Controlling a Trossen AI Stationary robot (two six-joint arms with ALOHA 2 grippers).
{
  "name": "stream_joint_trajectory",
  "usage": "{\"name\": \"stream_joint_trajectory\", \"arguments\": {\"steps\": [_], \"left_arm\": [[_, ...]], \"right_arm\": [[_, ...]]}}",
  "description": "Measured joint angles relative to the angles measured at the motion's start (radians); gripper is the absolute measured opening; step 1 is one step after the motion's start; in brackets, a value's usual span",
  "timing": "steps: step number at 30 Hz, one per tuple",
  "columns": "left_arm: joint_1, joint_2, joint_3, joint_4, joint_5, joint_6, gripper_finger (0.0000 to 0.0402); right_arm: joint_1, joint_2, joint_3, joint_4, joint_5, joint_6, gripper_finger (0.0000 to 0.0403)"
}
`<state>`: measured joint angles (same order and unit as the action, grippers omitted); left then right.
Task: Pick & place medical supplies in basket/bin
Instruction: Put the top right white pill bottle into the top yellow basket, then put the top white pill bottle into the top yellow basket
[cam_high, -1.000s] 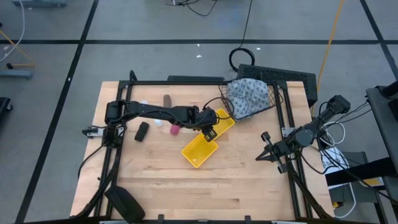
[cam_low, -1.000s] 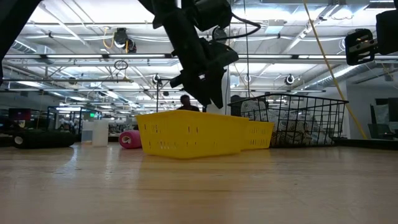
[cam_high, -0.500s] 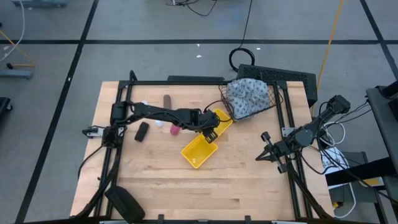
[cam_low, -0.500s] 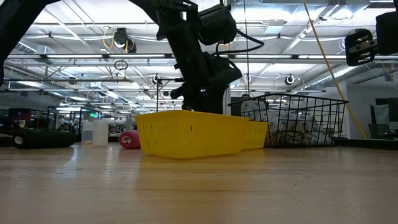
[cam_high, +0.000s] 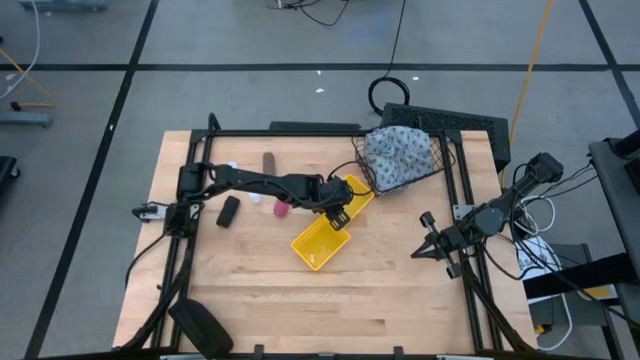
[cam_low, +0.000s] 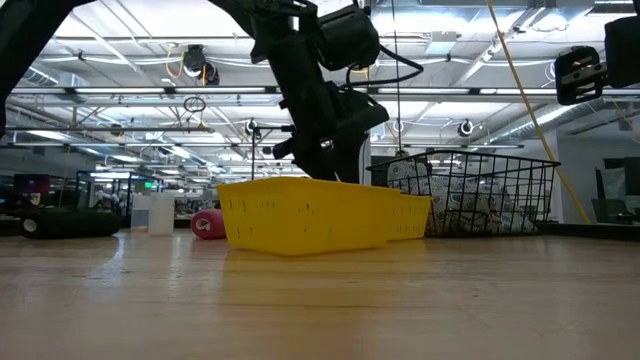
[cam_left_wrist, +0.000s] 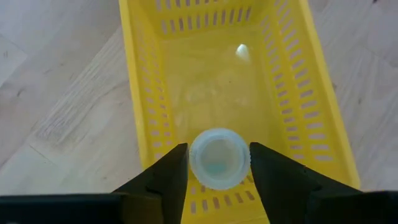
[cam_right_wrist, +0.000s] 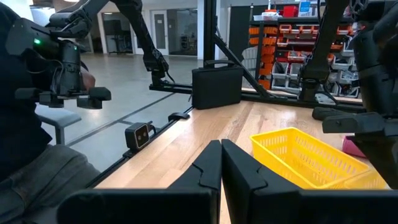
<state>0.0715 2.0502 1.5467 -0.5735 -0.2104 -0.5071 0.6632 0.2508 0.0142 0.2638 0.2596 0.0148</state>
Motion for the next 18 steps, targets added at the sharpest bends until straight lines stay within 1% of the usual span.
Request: {"name": "stream_joint_trajectory", "arguments": {"steps": [5, 9, 12, 18], "left_arm": [[0.0, 0.0, 0.0, 0.0, 0.001, 0.0, 0.0216], [0.0, -0.005, 0.0, 0.0, 0.002, 0.028, 0.0235], [0.001, -0.023, 0.0, 0.0, 0.002, 0.054, 0.0242], [0.006, -0.069, 0.001, 0.001, 0.001, 0.069, 0.0243]], "right_arm": [[0.0, 0.0, 0.0, 0.0, 0.0, 0.0, 0.0], [0.0, 0.0, 0.0, 0.0, 0.0, 0.0, 0.0], [0.0, 0.0, 0.0, 0.0, 0.0, 0.0, 0.0], [0.0, 0.0, 0.0, 0.0, 0.0, 0.0, 0.0]]}}
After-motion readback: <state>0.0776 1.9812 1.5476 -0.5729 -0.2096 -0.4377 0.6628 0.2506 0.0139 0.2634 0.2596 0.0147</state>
